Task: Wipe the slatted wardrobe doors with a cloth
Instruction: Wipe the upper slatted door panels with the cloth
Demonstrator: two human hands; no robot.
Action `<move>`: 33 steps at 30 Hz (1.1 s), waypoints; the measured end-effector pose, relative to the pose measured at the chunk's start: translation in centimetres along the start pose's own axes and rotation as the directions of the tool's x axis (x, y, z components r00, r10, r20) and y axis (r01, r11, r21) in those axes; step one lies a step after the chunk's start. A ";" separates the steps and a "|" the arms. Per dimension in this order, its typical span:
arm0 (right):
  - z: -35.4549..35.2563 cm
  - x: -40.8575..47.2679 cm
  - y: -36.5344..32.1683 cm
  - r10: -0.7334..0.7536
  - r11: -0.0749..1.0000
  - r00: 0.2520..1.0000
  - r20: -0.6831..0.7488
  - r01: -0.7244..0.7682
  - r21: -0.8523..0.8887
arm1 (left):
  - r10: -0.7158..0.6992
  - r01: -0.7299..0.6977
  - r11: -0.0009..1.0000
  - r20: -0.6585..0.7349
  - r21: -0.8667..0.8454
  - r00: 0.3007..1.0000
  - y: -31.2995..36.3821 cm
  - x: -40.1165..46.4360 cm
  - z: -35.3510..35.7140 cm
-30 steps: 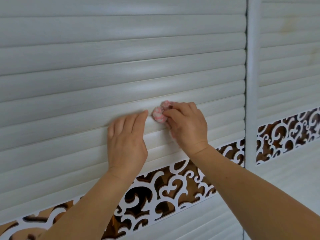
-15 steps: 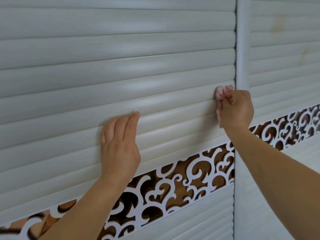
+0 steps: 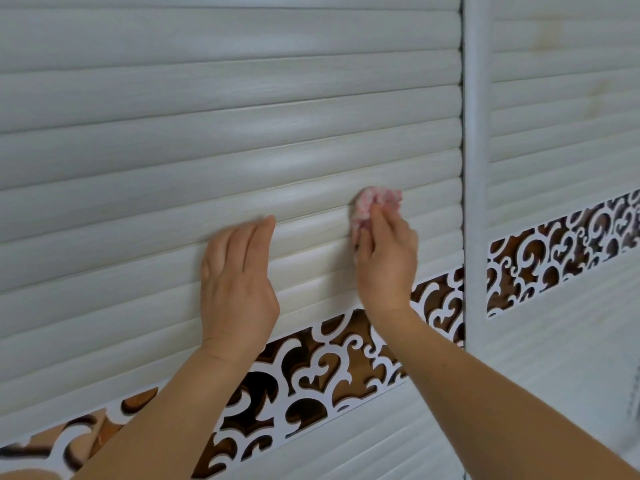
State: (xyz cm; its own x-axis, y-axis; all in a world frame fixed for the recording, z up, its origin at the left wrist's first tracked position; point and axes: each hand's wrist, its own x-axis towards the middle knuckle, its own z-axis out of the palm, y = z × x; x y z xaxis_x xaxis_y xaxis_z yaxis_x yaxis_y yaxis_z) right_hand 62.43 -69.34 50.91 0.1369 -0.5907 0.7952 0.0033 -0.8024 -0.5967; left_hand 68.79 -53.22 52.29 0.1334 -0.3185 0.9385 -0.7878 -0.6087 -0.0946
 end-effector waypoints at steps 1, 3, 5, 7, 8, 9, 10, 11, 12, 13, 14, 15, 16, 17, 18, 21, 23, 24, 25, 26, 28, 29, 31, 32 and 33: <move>0.6 -0.7 -0.7 -0.037 0.998 0.999 0.012 0.036 0.050 | -0.002 0.002 1.000 -0.003 -0.007 1.000 -0.1 -0.1 -0.1; 1.8 -1.9 -1.8 -0.104 0.985 0.993 0.053 0.096 0.143 | -0.010 0.010 1.000 -0.006 -0.012 1.000 -0.5 -0.2 -0.4; 2.6 -3.1 -2.8 -0.228 0.969 0.971 0.073 0.218 0.119 | -0.016 0.016 1.000 -0.007 -0.016 1.000 -1.0 -0.5 -0.8; 3.3 -4.4 -3.8 -0.388 0.922 0.919 0.077 0.386 0.040 | -0.025 0.024 0.999 -0.014 -0.033 1.000 -1.5 -0.8 -1.2; 3.7 -4.9 -4.3 -0.452 0.892 0.889 0.078 0.451 0.029 | -0.029 0.028 0.999 -0.019 -0.046 0.999 -1.5 -0.9 -1.3; 4.0 -5.5 -4.8 -0.518 0.855 0.852 0.079 0.518 0.022 | -0.034 0.033 0.998 -0.022 -0.057 0.999 -1.6 -1.1 -1.5; 4.3 -6.0 -5.1 -0.580 0.814 0.811 0.077 0.581 0.011 | -0.040 0.039 0.997 -0.021 -0.064 0.999 -1.6 -1.2 -1.6; 4.6 -6.5 -5.2 -0.629 0.775 0.773 0.081 0.632 -0.010 | -0.047 0.046 0.997 -0.017 -0.064 0.999 -1.6 -1.4 -1.6; 4.7 -6.8 -5.2 -0.671 0.737 0.737 0.077 0.675 -0.033 | -0.054 0.053 0.997 -0.010 -0.060 0.999 -1.7 -1.6 -1.6; 4.7 -6.8 -5.1 -0.703 0.707 0.708 0.068 0.706 -0.051 | -0.053 0.052 0.997 -0.004 -0.056 0.999 -1.8 -1.7 -1.6; 4.7 -6.7 -5.0 -0.727 0.682 0.685 0.053 0.728 -0.069 | -0.043 0.043 0.997 0.000 -0.056 0.999 -2.0 -1.8 -1.6; 4.7 -6.5 -4.9 -0.743 0.664 0.668 0.045 0.743 -0.085 | -0.031 0.031 0.998 0.002 -0.060 1.000 -2.2 -2.0 -1.6; 4.6 -6.2 -4.8 -0.753 0.651 0.657 0.042 0.752 -0.100 | -0.023 0.023 0.998 0.001 -0.066 1.000 -2.3 -2.1 -1.6; 4.4 -5.8 -4.7 -0.755 0.647 0.655 0.043 0.754 -0.115 | -0.020 0.020 0.997 -0.004 -0.070 1.000 -2.5 -2.1 -1.6; 4.1 -5.4 -4.4 -0.751 0.649 0.658 0.049 0.750 -0.124 | -0.019 0.019 0.997 -0.009 -0.070 1.000 -2.7 -2.1 -1.6; 3.1 -3.9 -2.1 -0.703 0.690 0.704 0.099 0.710 -0.142 | -0.006 0.006 0.999 -0.003 -0.048 1.000 -3.0 -2.1 -1.5; 2.0 -2.7 0.1 -0.642 0.734 0.750 0.157 0.661 -0.159 | 0.002 -0.002 0.999 0.001 -0.046 1.000 -3.1 -2.2 -1.5; 1.4 -2.0 1.1 -0.596 0.767 0.783 0.177 0.620 -0.162 | 0.004 -0.004 0.999 -0.003 -0.044 1.000 -3.1 -2.2 -1.4; 0.8 -1.4 2.1 -0.546 0.805 0.820 0.172 0.570 -0.165 | 0.002 -0.002 0.999 -0.007 -0.038 1.000 -3.1 -2.3 -1.4; 0.2 -0.9 2.9 -0.487 0.848 0.862 0.141 0.505 -0.162 | -0.006 0.005 0.999 -0.011 -0.031 1.000 -3.1 -2.3 -1.3; -0.6 -0.3 3.9 -0.364 0.919 0.928 0.083 0.372 -0.131 | -0.028 0.028 0.999 -0.008 -0.026 1.000 -2.9 -2.3 -1.2; -0.7 -0.4 4.1 -0.311 0.941 0.948 0.063 0.317 -0.117 | -0.038 0.038 0.999 -0.005 -0.026 0.999 -2.8 -2.3 -1.2; -0.1 -1.0 4.1 -0.214 0.972 0.976 0.037 0.217 -0.094 | -0.047 0.047 0.999 -0.005 -0.027 0.999 -2.6 -2.2 -1.1; 0.3 -1.3 3.6 -0.197 0.978 0.979 0.051 0.200 -0.066 | -0.051 0.050 0.998 -0.004 -0.032 0.999 -2.5 -2.2 -1.1; 0.8 -1.6 2.8 -0.221 0.973 0.973 0.066 0.224 -0.052 | -0.054 0.054 0.998 -0.004 -0.038 0.999 -2.5 -2.2 -1.2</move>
State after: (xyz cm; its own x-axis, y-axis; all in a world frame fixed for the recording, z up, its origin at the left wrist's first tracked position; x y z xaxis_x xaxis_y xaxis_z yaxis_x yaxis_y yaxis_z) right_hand 63.03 -70.56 47.88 0.1984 -0.3922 0.8983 -0.0176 -0.9177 -0.3968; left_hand 69.72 -50.16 50.84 0.1732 -0.2820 0.9437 -0.8016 -0.5971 -0.0313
